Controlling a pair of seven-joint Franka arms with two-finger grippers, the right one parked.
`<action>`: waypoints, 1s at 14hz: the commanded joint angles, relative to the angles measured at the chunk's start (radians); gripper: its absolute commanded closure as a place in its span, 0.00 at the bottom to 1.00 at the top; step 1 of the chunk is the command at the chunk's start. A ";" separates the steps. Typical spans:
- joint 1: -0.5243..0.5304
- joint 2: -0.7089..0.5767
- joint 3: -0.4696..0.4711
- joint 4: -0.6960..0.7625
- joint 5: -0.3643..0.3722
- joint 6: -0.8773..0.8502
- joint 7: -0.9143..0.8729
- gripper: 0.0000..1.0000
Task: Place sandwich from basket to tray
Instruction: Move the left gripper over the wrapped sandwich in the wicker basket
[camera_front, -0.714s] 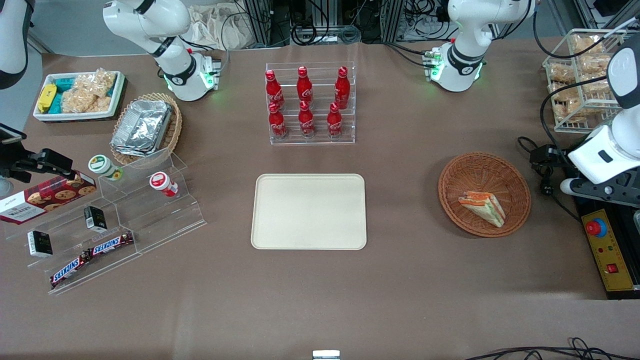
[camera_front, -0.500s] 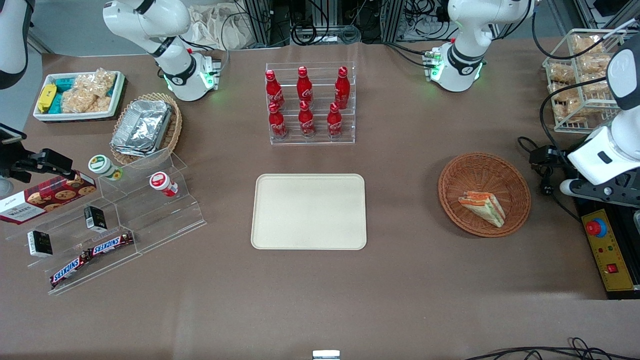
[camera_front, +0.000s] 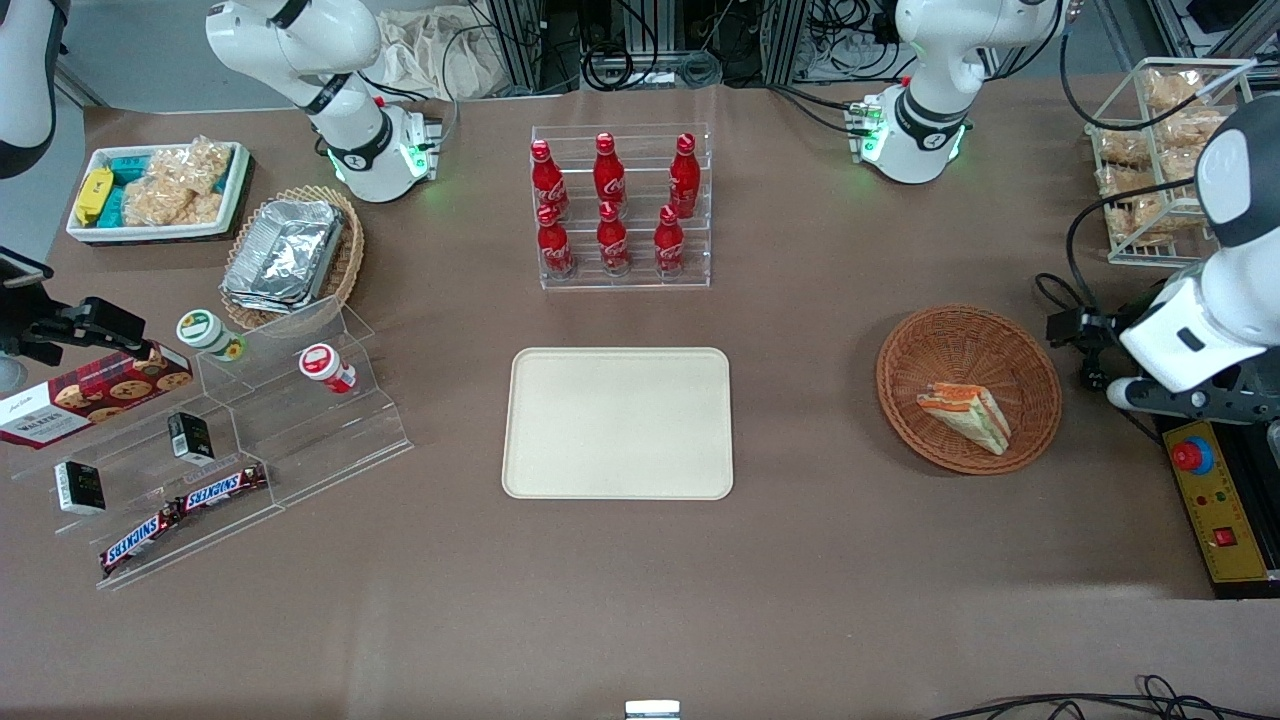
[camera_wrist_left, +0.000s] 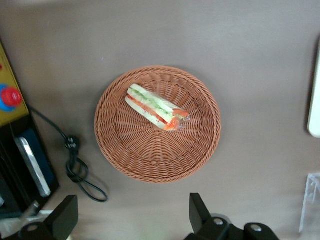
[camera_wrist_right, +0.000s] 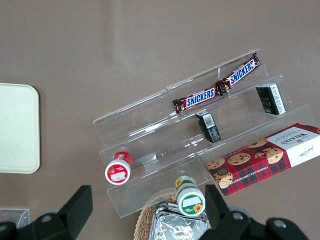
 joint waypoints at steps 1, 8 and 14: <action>-0.015 0.026 0.014 -0.003 -0.013 -0.009 -0.295 0.00; -0.018 0.017 0.015 -0.270 0.007 0.319 -1.082 0.00; -0.022 0.107 0.015 -0.362 0.010 0.557 -1.537 0.00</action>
